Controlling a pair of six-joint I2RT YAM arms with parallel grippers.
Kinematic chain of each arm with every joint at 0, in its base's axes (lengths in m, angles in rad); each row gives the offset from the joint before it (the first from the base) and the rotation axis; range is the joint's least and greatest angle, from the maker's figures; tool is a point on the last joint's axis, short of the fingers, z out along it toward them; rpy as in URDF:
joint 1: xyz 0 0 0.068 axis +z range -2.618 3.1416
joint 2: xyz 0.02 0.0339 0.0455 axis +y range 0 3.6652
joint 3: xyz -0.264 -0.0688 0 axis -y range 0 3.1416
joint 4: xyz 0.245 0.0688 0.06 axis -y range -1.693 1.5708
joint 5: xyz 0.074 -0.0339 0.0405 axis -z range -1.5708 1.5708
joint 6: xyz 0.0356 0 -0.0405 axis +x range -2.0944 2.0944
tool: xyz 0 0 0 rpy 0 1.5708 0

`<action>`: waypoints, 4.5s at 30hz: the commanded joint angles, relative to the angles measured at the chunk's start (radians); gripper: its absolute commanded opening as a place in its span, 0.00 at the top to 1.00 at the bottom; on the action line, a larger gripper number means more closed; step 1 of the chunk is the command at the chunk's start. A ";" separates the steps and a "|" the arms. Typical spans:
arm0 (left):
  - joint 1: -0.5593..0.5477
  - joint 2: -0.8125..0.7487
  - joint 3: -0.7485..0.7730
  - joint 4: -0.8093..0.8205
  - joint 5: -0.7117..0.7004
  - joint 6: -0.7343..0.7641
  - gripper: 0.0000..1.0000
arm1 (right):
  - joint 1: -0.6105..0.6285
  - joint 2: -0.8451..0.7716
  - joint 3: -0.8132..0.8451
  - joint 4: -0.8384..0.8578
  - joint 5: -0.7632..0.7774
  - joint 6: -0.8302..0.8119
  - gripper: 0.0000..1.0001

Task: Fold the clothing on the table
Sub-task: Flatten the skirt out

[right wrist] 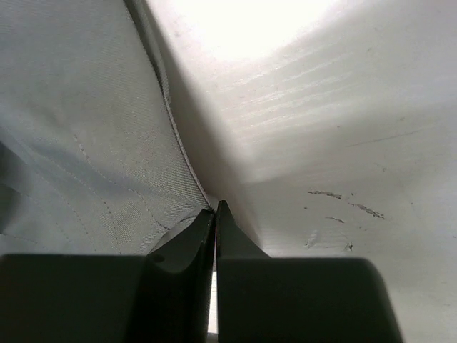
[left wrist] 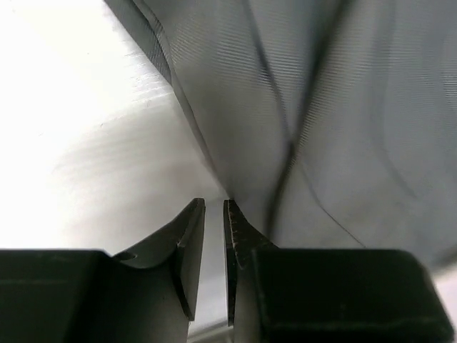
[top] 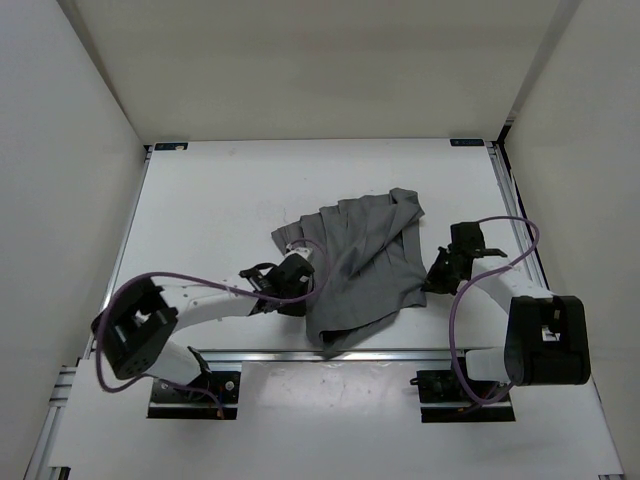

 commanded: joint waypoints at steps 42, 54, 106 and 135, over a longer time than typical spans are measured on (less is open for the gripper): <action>0.139 -0.009 0.035 0.014 -0.002 0.069 0.73 | 0.093 0.081 0.052 0.054 -0.063 -0.026 1.00; -0.010 -0.067 -0.102 -0.086 -0.048 -0.035 0.75 | 0.056 0.091 0.049 0.048 -0.074 -0.031 1.00; 0.197 -0.338 -0.106 -0.054 0.002 0.029 0.43 | 0.087 -0.075 -0.086 -0.051 0.025 -0.005 1.00; 0.207 -0.053 -0.312 0.378 0.180 -0.065 0.67 | 0.098 -0.101 -0.078 -0.058 -0.012 -0.003 1.00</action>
